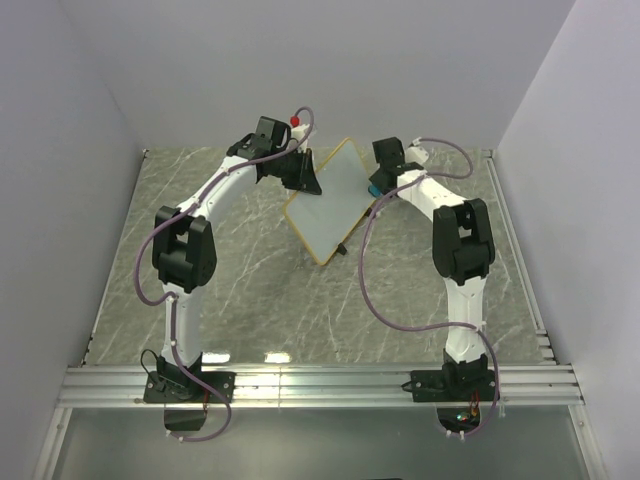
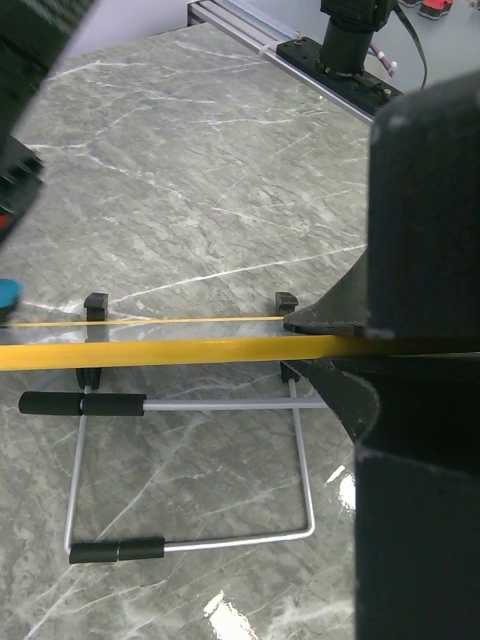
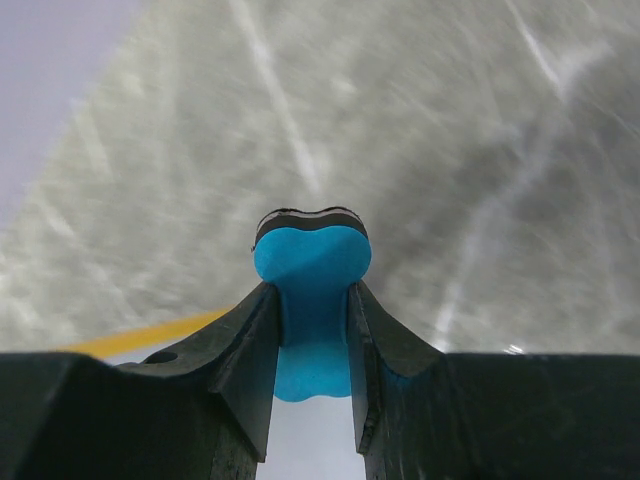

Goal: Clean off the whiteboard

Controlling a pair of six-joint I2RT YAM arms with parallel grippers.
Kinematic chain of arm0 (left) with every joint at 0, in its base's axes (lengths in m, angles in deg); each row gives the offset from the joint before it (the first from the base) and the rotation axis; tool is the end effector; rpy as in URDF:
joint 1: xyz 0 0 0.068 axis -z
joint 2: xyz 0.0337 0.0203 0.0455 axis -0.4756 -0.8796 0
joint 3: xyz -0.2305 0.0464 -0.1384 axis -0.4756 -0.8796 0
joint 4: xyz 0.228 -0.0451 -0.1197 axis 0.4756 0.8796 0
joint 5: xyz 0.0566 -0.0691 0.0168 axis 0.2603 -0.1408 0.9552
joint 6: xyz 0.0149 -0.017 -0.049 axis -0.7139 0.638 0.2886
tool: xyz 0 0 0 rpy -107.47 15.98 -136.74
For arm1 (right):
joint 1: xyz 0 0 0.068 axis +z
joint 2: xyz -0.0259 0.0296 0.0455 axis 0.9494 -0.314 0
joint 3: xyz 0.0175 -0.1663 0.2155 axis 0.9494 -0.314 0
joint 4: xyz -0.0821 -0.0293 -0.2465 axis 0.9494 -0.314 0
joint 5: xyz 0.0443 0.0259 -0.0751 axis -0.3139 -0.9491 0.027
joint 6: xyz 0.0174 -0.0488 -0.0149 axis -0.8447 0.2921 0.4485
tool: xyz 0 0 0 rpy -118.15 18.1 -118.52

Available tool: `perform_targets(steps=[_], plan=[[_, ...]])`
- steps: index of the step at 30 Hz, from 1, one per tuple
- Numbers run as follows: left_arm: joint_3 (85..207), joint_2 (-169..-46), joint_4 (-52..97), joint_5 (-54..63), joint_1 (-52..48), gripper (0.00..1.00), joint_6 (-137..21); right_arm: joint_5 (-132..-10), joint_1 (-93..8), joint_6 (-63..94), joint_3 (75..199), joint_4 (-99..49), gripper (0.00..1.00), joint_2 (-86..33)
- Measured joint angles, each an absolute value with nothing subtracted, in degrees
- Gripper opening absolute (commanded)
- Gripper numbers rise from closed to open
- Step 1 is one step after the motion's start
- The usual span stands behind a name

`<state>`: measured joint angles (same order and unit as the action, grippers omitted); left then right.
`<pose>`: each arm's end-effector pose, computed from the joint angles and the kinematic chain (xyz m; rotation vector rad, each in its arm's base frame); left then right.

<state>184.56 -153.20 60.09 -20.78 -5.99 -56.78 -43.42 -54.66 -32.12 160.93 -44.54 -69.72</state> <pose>0.4383 -0.2021 0.2772 0.4979 2.3676 -0.9833 0.4751 0.1328 0.2069 0.8921 2.1274 0.2281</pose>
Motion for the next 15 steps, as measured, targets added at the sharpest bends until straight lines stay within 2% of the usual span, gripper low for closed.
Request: perform_targets(steps=[9, 15], plan=[[185.2, -153.1, 60.7, -20.1, -5.4, 0.00, -57.1, -43.8, -54.7, -34.7, 157.1, -50.1, 0.00, -69.7], [184.7, -152.6, 60.7, -19.4, -5.2, 0.00, -57.1, -44.3, -54.7, -34.0, 162.4, -53.8, 0.00, -72.2]])
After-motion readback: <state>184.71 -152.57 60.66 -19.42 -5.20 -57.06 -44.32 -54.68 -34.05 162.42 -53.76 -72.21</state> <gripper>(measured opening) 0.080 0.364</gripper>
